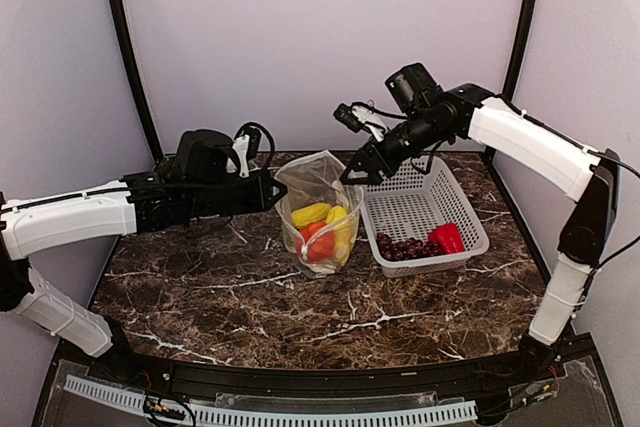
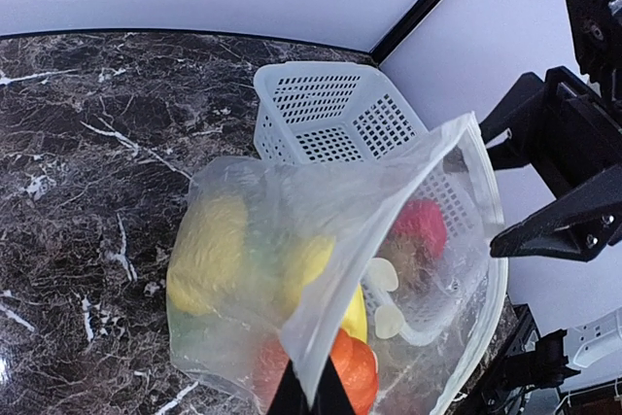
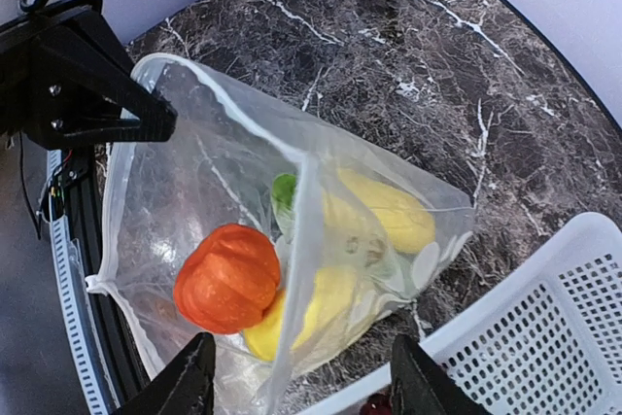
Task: Place the food in the zip-top bag and seal the zipper
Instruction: Adjust the zipper food storage bag at the center of the board, then pick up the fake fruit from the bin.
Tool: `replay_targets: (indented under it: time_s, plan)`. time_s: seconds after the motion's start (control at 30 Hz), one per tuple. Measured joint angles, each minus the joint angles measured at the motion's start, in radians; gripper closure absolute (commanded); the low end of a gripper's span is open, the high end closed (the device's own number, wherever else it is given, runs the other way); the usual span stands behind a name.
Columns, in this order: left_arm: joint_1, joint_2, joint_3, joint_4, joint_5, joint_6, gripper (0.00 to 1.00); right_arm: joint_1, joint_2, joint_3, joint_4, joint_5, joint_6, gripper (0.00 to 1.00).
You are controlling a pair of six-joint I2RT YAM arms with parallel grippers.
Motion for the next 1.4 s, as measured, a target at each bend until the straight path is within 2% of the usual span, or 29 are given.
replay_targets:
  time_s: [0.27, 0.5, 0.67, 0.9, 1.13, 1.4]
  plan:
    - [0.0, 0.002, 0.016, -0.002, -0.002, 0.012, 0.99, -0.173, -0.122, -0.037, -0.032, -0.099, -0.087, 0.35]
    - [0.001, 0.019, 0.017, -0.002, -0.001, 0.014, 0.99, -0.295, -0.205, -0.225, -0.094, -0.161, -0.328, 0.45]
    - [0.001, 0.019, 0.018, -0.002, -0.001, 0.014, 0.99, -0.298, -0.167, -0.342, -0.143, -0.124, -0.476, 0.48]
    - [0.001, 0.019, 0.018, -0.002, -0.001, 0.013, 0.99, -0.298, -0.076, -0.383, -0.15, -0.083, -0.604, 0.43]
    - [0.001, 0.019, 0.018, -0.002, -0.002, 0.013, 0.99, -0.298, 0.002, -0.395, -0.151, -0.065, -0.653, 0.36]
    - [0.001, 0.019, 0.018, -0.002, -0.002, 0.01, 0.99, -0.298, 0.078, -0.411, -0.15, -0.049, -0.686, 0.34]
